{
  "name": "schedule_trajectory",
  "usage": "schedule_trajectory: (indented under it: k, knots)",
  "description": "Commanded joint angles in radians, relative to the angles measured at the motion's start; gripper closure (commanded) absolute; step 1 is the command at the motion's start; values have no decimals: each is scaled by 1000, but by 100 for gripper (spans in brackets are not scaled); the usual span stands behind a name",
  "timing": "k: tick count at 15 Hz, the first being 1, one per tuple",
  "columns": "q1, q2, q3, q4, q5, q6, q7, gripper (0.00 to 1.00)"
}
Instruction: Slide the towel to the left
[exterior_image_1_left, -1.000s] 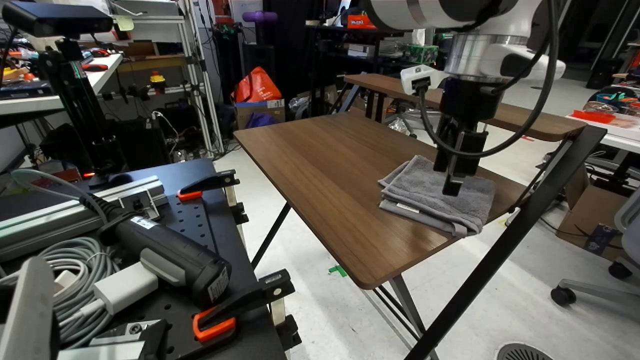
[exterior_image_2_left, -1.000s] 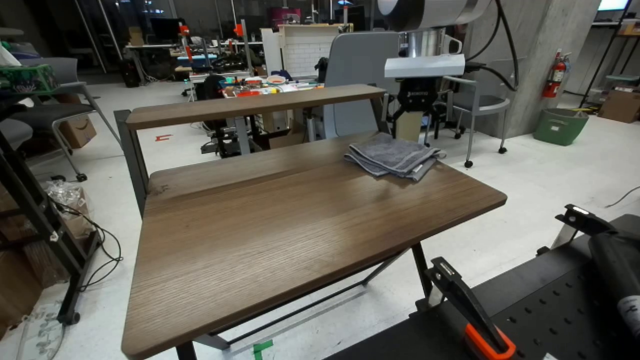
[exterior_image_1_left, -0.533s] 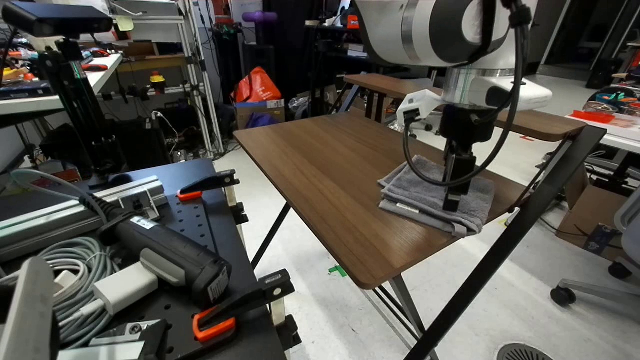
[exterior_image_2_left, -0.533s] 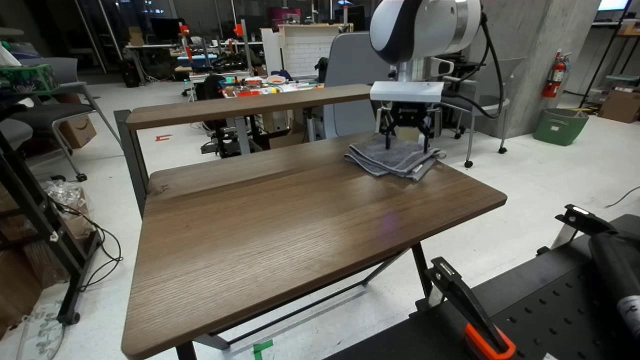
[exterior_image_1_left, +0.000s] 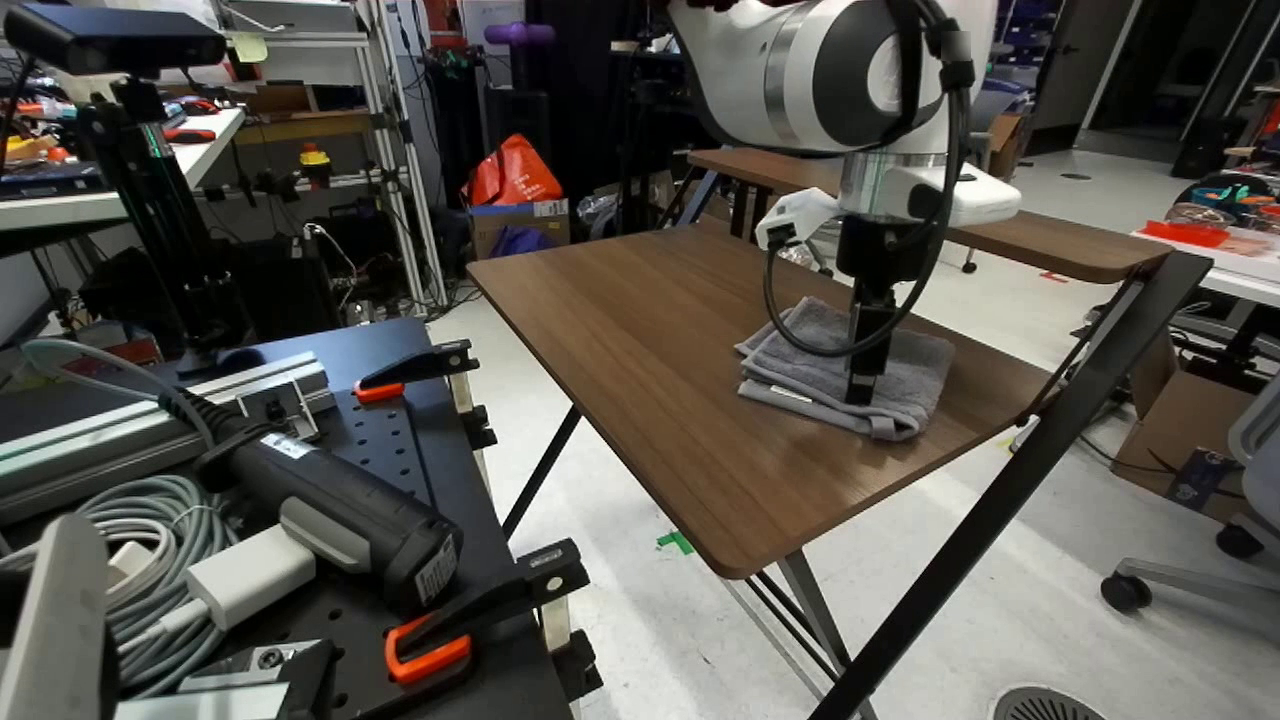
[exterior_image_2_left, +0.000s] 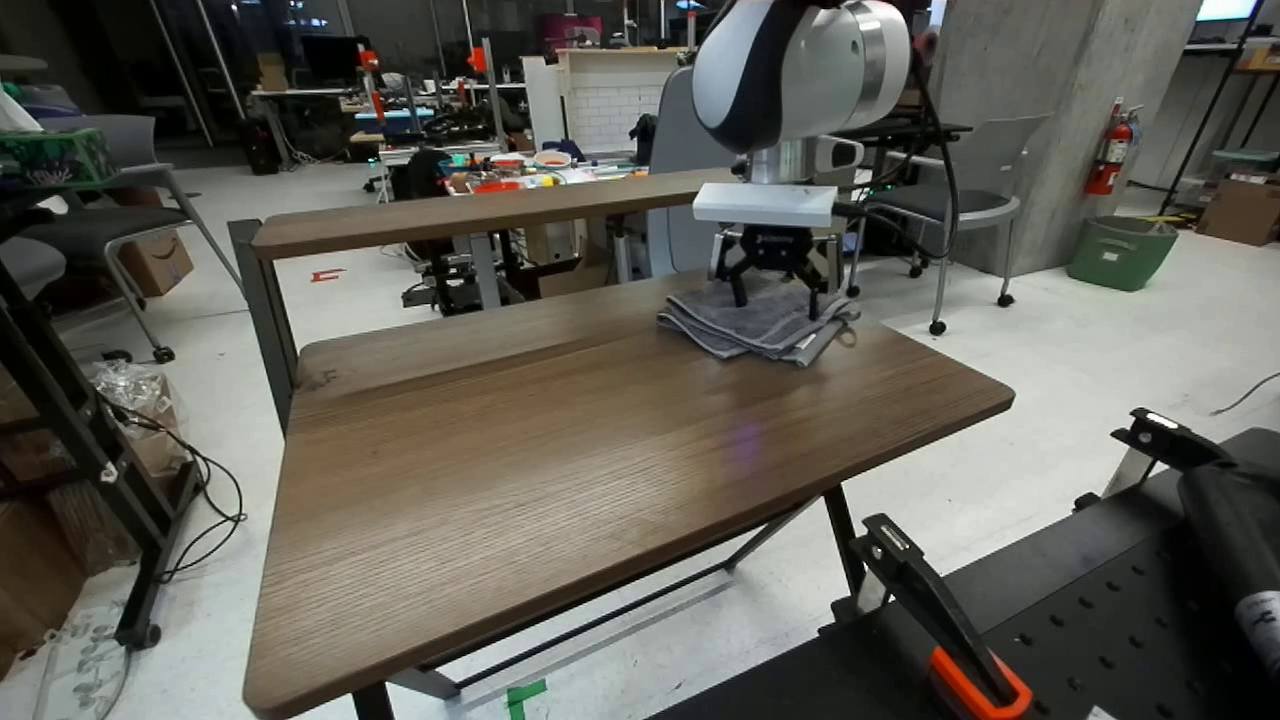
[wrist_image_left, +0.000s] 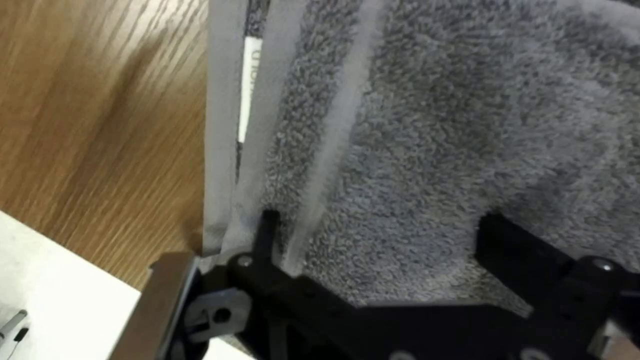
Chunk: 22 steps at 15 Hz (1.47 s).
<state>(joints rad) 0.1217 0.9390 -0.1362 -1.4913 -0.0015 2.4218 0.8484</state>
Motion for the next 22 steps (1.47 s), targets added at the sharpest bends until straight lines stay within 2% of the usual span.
schedule_trajectory:
  k: [1, 13, 17, 21, 22]
  knots:
    - [58, 37, 1, 25, -3, 12, 16, 0]
    - [273, 53, 49, 39, -40, -11, 11, 0]
    - [313, 20, 44, 24, -60, -12, 7, 0]
    - [322, -96, 53, -58, -87, 6, -19, 0]
    - [316, -127, 60, -95, -107, 21, -62, 0]
